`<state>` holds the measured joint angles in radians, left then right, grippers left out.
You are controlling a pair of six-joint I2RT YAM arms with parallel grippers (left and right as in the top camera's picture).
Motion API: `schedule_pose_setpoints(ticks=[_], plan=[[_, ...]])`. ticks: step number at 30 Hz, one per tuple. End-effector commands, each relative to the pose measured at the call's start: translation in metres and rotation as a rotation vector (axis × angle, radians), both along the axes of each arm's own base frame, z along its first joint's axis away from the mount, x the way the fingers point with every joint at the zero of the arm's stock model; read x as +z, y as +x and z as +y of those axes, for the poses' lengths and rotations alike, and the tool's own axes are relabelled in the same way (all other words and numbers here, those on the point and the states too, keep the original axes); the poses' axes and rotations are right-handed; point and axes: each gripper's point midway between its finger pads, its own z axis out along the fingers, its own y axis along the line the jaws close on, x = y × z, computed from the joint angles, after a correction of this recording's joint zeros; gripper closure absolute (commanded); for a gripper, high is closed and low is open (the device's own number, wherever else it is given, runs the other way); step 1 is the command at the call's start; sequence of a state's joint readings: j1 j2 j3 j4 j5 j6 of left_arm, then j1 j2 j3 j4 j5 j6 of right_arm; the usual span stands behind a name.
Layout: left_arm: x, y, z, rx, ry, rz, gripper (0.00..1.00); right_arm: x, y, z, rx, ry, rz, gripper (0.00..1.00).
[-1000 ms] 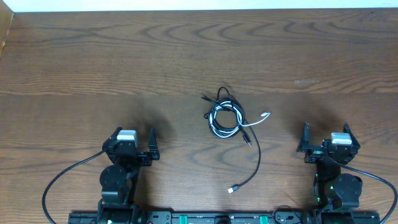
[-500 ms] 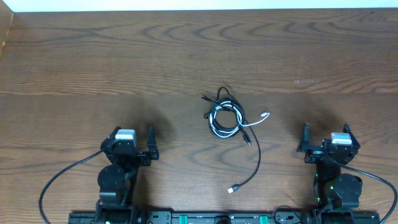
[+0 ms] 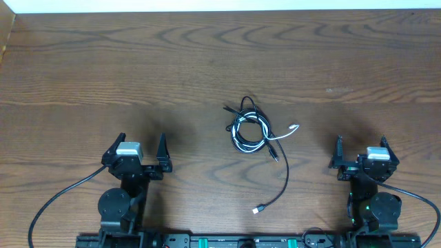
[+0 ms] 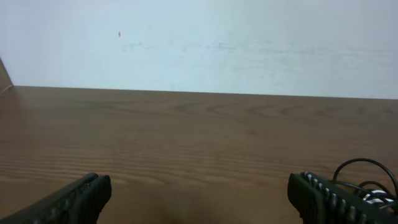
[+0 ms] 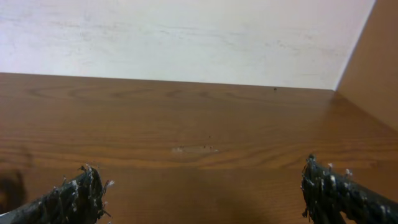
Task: Untangle cables
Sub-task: 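Raise the left gripper and move it toward the cable bundle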
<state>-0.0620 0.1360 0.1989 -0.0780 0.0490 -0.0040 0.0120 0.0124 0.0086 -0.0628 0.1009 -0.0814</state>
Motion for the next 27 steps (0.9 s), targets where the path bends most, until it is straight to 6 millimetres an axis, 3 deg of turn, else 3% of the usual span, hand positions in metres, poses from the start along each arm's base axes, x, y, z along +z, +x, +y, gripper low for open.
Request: schedule_pose_setpoints(ticks=[1, 27], plan=[[0.017, -0.002, 0.001, 0.008, -0.018, -0.037, 0.04, -0.001, 0.000, 0.003, 0.012, -0.009, 0.000, 0.01], [0.031, -0.006, 0.001, 0.008, -0.019, -0.050, 0.04, -0.001, 0.000, 0.003, 0.012, -0.009, -0.001, 0.01]])
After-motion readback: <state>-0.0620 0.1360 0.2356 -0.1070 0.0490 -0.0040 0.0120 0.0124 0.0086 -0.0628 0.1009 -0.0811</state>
